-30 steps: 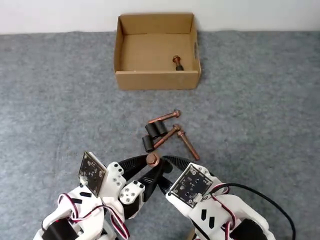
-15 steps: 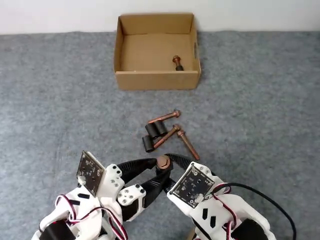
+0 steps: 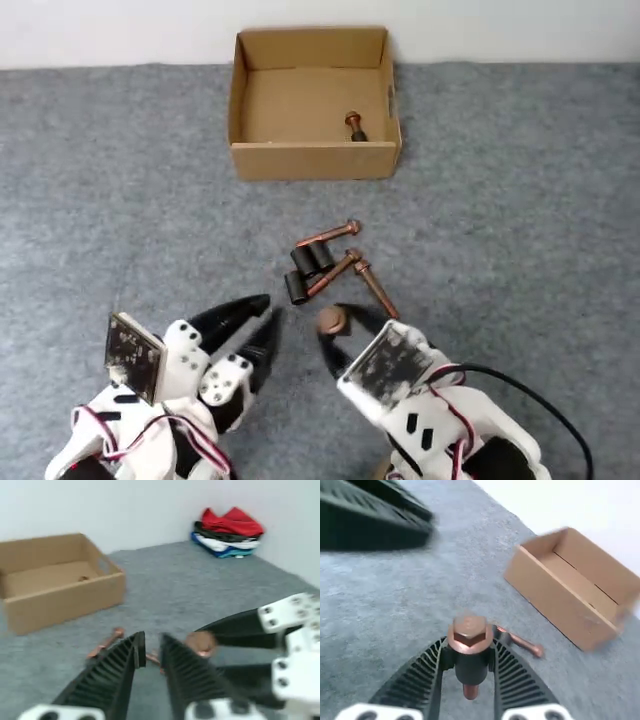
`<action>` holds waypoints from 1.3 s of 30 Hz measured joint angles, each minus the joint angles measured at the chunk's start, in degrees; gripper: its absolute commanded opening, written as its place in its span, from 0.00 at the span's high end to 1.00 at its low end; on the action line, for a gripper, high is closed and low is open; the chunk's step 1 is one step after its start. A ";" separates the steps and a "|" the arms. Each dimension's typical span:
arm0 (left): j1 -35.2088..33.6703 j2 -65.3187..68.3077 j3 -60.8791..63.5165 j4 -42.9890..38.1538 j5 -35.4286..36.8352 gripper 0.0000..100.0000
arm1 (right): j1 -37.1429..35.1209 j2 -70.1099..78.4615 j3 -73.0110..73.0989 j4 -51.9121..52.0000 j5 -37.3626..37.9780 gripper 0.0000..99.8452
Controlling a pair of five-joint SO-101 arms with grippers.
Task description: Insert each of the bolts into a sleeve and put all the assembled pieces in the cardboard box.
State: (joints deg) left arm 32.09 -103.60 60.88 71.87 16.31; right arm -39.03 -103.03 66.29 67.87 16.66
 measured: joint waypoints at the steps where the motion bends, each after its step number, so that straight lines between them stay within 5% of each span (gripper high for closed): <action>1: -1.58 0.00 0.18 0.00 -1.23 1.00 | 2.20 0.09 0.00 0.00 -1.32 0.99; 7: -13.80 -0.09 9.32 0.00 -3.52 1.00 | 14.86 7.38 -5.19 3.52 -13.98 0.99; 14: -21.89 0.09 22.86 -1.41 -9.14 1.00 | 18.55 28.31 -19.25 4.31 -24.26 0.99; 26: -28.22 0.18 34.73 -5.36 -11.78 1.00 | 21.98 67.87 -52.40 4.31 -25.14 0.99; 39: -33.32 0.18 35.96 -5.36 -11.78 1.00 | 25.85 117.36 -95.74 -6.95 -25.14 0.99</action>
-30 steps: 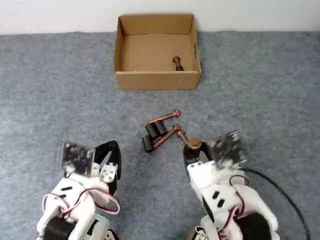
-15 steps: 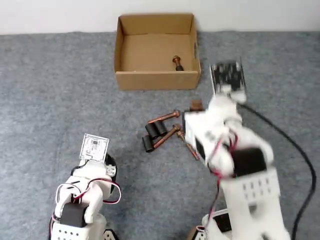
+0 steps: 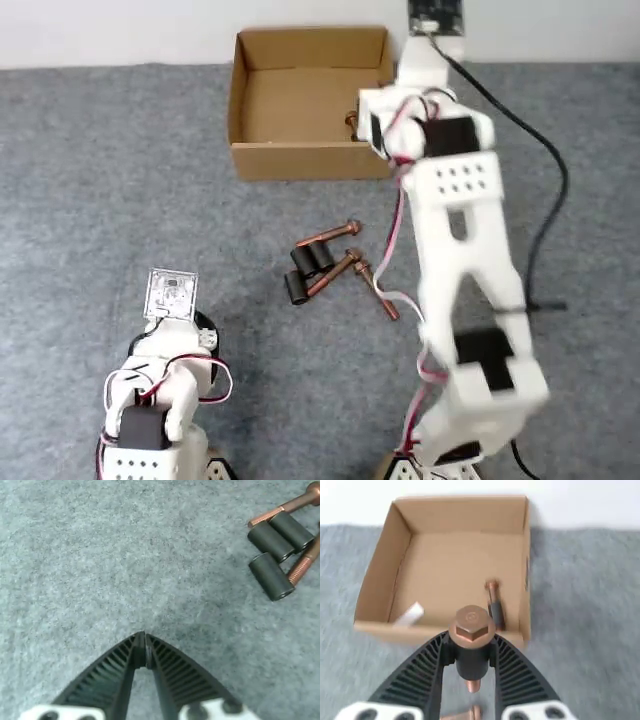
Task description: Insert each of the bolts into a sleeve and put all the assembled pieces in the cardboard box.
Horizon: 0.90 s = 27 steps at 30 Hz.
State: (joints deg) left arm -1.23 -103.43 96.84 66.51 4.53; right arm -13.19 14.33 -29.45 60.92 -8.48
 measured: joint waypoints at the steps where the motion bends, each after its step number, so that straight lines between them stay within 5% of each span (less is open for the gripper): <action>1: 0.00 0.00 0.00 0.00 0.00 1.00 | 0.00 3.34 -2.99 -1.14 0.00 0.99; 14: 0.00 0.00 0.00 0.00 0.00 1.00 | 1.85 38.68 -32.79 -7.21 9.85 0.99; 27: 0.00 0.00 0.00 0.00 0.00 1.00 | 3.96 47.21 -39.12 2.02 14.15 0.88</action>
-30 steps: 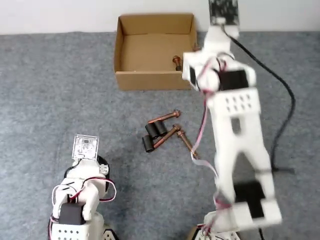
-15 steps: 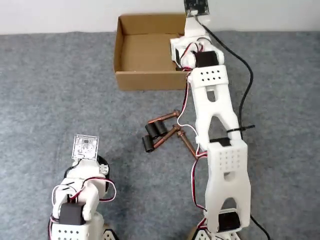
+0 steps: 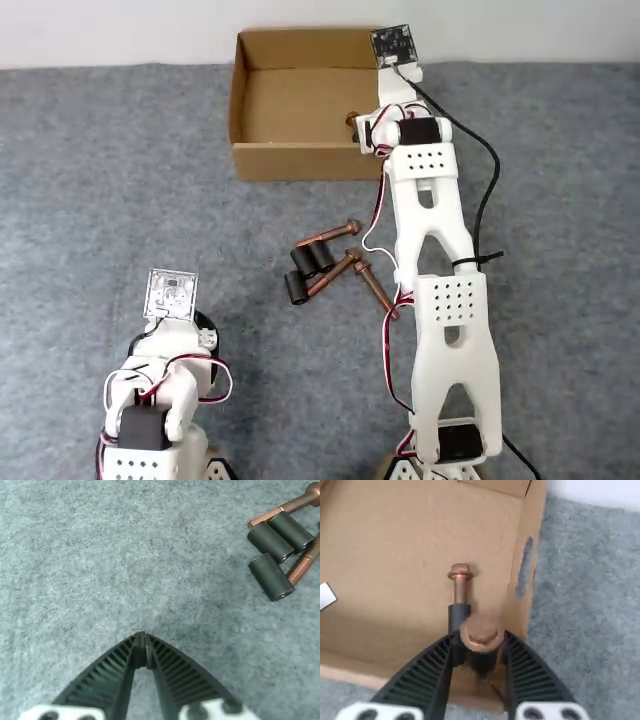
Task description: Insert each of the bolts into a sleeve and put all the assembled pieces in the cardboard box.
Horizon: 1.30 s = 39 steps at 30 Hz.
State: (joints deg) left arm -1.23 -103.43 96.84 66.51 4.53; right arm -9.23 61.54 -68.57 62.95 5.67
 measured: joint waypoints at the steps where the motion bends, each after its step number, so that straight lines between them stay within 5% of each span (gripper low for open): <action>1: 0.00 0.00 0.00 0.00 0.00 1.00 | 0.00 0.00 0.00 0.18 0.00 0.89; 9: 0.00 0.00 0.00 0.00 0.00 1.00 | 0.26 0.00 -6.24 1.85 0.00 0.99; 20: -0.26 0.00 0.00 -0.09 -0.18 1.00 | -0.62 0.00 -24.35 24.53 0.00 0.99; 29: -6.24 0.00 0.00 -2.99 0.00 1.00 | -4.48 -0.70 -25.49 37.45 0.09 0.99; 39: -6.15 0.00 0.00 -3.16 0.00 1.00 | -11.87 -5.36 -20.84 37.54 0.09 0.99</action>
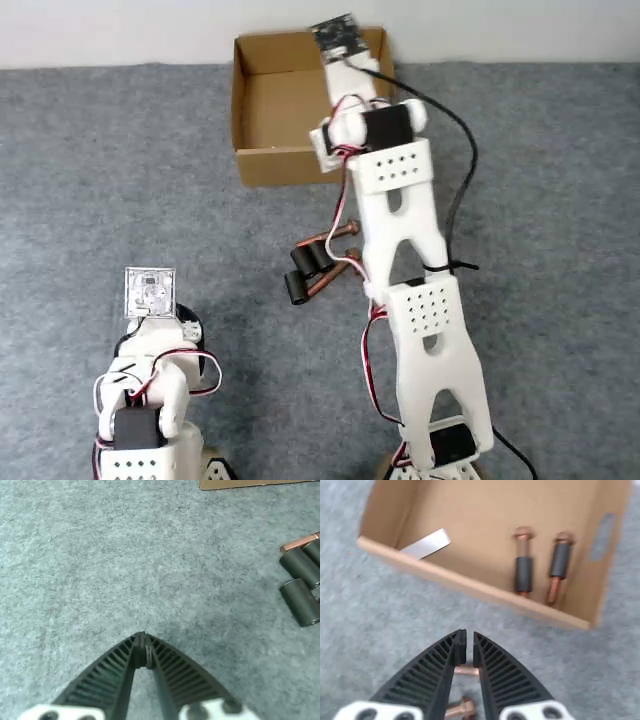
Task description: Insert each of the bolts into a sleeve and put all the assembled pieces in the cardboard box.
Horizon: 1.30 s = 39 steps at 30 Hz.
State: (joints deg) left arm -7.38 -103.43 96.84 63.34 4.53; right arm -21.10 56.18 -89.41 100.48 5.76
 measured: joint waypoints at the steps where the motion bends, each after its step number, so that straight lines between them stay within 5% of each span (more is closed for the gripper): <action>1: 0.00 0.00 0.00 0.00 0.00 1.00 | -0.53 -1.05 2.46 0.00 0.00 0.99; 7: 0.00 0.00 0.00 0.00 0.00 1.00 | -2.55 -9.41 23.65 0.00 0.00 0.97; 13: 0.00 0.00 0.00 0.00 0.00 1.00 | -3.08 -11.16 36.75 0.00 0.09 0.80; 39: 0.00 0.00 0.00 0.00 0.00 1.00 | -7.21 -1.93 38.15 -0.09 0.09 0.84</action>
State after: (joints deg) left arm -7.38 -103.43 96.84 63.34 4.53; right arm -28.31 54.24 -51.25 100.40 5.85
